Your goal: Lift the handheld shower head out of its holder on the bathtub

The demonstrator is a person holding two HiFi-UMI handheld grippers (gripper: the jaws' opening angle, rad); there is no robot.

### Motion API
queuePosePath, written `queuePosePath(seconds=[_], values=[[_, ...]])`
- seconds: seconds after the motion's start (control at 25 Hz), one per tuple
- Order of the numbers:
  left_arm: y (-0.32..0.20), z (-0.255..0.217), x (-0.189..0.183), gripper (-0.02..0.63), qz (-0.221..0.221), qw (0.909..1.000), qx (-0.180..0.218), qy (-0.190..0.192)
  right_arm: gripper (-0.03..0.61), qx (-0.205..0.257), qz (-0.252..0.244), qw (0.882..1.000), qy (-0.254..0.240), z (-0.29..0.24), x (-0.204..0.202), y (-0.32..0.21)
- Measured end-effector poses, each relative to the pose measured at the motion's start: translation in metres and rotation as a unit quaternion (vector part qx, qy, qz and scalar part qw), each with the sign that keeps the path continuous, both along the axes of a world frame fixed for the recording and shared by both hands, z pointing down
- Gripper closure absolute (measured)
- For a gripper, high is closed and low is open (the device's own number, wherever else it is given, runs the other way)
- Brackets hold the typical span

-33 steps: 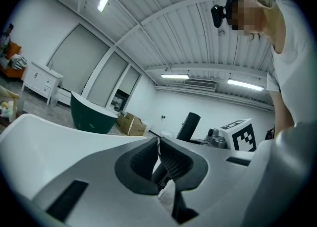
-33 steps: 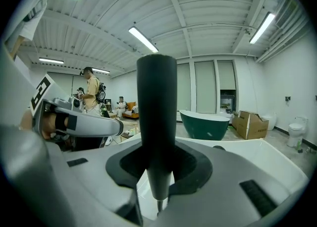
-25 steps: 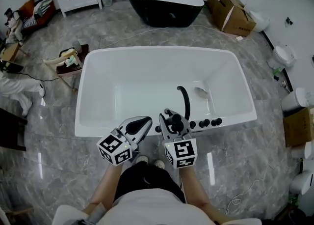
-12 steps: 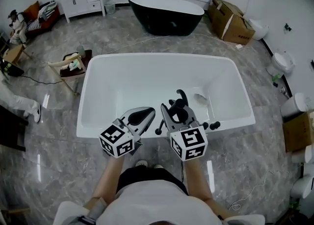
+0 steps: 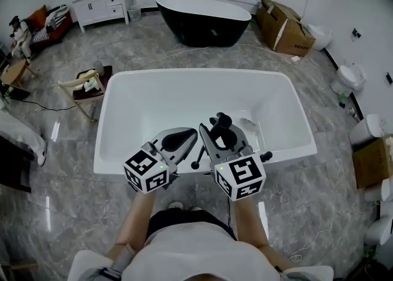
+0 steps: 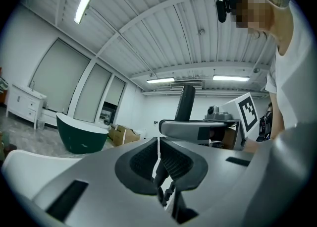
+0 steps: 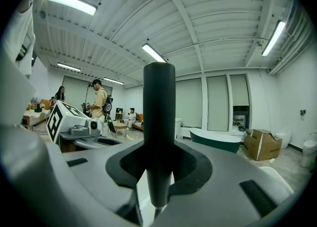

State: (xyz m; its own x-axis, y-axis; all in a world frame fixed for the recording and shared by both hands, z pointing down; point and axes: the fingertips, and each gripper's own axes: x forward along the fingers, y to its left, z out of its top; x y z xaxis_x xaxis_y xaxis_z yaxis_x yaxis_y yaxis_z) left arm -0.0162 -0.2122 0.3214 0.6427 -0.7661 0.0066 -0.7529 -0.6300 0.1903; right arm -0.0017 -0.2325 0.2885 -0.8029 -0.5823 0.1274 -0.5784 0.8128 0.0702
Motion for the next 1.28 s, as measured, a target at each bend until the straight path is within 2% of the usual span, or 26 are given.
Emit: queuePosePath(seconds=[0.32,0.68,0.96,1.28], values=[[-0.005,-0.005,0.016,0.594,0.026,0.9997,0.003,-0.001,0.465,0.005,0.025,1.000,-0.009,-0.012,0.023,-0.008],[-0.018,-0.016,0.054,0.594,0.087,0.9962,0.006,0.004,0.465,0.018,0.077,0.997,-0.018,-0.033,0.065,-0.021],[-0.026,-0.017,0.093,0.594,0.146,0.9893,0.006,-0.003,0.465,0.047,0.124,0.991,0.001,-0.046,0.105,-0.026],[-0.022,-0.023,0.142,0.594,0.211,0.9774,0.008,0.001,0.465,0.044,0.181,0.982,-0.021,-0.062,0.158,-0.019]])
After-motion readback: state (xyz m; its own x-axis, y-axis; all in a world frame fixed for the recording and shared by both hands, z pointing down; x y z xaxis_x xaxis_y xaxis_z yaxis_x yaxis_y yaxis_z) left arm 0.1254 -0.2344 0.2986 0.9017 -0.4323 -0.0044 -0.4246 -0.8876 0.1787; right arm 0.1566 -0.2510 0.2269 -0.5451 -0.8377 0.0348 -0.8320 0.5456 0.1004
